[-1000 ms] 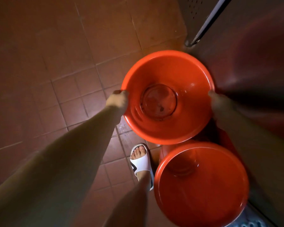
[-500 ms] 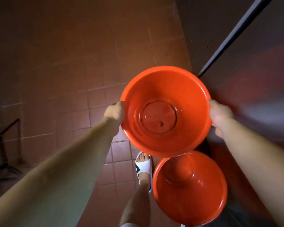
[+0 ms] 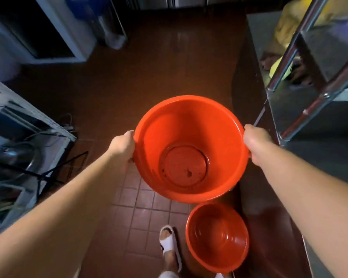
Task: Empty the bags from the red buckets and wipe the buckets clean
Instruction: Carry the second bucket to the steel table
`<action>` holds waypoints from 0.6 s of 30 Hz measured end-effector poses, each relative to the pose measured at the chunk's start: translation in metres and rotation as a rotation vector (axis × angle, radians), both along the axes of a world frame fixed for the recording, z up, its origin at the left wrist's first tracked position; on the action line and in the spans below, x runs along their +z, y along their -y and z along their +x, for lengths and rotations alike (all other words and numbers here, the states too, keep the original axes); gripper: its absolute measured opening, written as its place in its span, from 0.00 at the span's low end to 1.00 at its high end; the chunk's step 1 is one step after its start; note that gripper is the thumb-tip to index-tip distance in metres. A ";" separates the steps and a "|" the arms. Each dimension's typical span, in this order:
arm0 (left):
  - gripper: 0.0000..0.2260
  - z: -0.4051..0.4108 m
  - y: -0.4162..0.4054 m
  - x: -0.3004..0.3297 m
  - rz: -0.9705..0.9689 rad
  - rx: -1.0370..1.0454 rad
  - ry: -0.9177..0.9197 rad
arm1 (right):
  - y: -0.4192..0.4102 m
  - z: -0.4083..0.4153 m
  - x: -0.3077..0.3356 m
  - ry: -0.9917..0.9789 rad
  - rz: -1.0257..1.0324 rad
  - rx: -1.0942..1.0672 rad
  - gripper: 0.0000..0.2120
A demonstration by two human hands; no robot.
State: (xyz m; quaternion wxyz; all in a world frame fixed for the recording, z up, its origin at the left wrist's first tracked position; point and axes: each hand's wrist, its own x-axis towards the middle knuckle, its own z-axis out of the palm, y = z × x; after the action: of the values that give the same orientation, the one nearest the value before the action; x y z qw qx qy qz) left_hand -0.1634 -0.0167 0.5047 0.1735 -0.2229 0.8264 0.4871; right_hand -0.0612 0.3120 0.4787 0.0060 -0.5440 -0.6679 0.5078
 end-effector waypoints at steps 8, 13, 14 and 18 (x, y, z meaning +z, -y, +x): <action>0.14 0.062 0.041 0.144 0.207 -0.113 -0.010 | 0.020 0.086 0.147 -0.206 -0.017 -0.012 0.16; 0.14 0.104 0.036 0.190 0.287 -0.292 0.033 | 0.027 0.173 0.199 -0.263 0.049 -0.093 0.16; 0.14 0.114 0.032 0.196 0.300 -0.332 0.040 | 0.028 0.194 0.206 -0.260 0.057 -0.112 0.16; 0.14 0.160 -0.001 0.218 0.304 -0.486 0.046 | 0.027 0.289 0.228 -0.242 0.078 -0.219 0.20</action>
State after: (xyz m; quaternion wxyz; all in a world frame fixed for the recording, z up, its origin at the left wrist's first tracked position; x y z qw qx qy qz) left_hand -0.0031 -0.0161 0.7224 0.3352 -0.0006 0.7689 0.5444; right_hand 0.2277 0.2853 0.7063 0.1631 -0.5479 -0.6182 0.5395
